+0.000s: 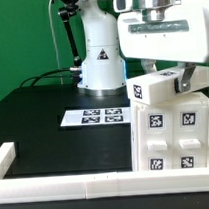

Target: Assemble cabinet

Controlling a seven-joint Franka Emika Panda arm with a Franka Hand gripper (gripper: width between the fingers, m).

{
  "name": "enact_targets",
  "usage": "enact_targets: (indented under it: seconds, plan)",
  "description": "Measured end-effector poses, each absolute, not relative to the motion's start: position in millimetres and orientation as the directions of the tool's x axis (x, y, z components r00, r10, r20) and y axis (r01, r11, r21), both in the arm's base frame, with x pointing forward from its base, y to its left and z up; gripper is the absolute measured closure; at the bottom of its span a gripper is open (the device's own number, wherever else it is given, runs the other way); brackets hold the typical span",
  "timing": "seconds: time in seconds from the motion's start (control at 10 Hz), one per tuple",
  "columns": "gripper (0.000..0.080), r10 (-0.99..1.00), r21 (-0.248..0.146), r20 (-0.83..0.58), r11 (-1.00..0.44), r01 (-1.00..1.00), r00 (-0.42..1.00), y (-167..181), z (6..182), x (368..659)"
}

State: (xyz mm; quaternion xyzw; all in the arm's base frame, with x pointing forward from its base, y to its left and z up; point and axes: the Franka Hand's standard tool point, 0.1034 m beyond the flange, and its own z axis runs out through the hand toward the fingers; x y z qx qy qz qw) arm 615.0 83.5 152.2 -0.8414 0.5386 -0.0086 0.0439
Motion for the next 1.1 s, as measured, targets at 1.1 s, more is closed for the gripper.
enact_targets:
  seconds: [1.1]
  plan:
    - [0.0253,-0.984,-0.059,-0.115,0.141,-0.988,-0.133,91.0,153.5,616.8]
